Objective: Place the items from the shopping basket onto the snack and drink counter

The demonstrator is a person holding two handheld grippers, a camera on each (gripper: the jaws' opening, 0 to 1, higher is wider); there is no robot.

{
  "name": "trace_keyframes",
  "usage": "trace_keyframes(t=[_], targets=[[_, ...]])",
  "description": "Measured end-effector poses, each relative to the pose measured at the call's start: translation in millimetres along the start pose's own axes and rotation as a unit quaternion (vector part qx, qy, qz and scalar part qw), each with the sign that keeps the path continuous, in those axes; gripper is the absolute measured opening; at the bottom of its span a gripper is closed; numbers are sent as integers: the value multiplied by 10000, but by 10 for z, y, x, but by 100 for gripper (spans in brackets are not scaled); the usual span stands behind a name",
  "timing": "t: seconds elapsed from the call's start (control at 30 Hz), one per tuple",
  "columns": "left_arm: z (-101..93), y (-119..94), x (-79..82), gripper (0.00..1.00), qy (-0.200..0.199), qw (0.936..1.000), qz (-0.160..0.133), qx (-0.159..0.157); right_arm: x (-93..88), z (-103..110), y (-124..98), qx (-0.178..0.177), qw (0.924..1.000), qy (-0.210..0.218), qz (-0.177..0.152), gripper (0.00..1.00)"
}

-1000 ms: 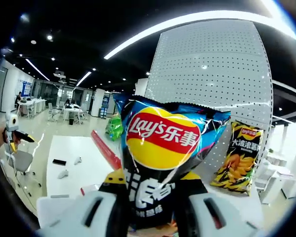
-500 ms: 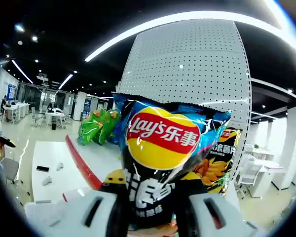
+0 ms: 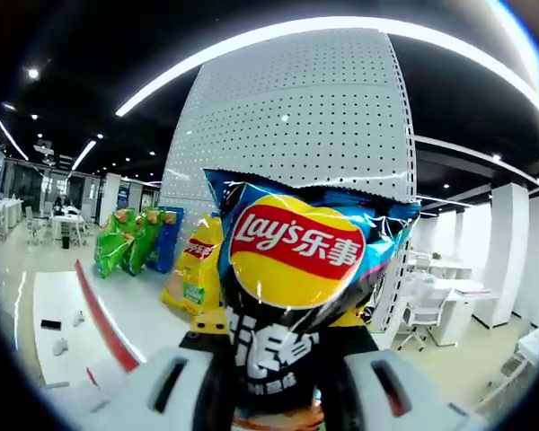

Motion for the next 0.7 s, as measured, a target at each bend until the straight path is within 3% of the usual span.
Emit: trace_keyframes(t=[0.27,0.7], targets=[[-19,-43,-12,88,-14,9999,58,108,-24,-199,192,-343,9992,198,-13,32],[-46,-116,-14,88,-14,9996,115,255,-135,-342,424,-744,9965,377,21,32]])
Point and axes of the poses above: the point that each gripper's makers call its tool centre point, and the gripper's own axes: y roughly forward along the fingers, z roughly to its left, x roughly out of its top, the point moved 3 cm from there along -y, roughly backward along the fingers, and after that the axes turned 10 degrees about y, right-handed, at the moved point
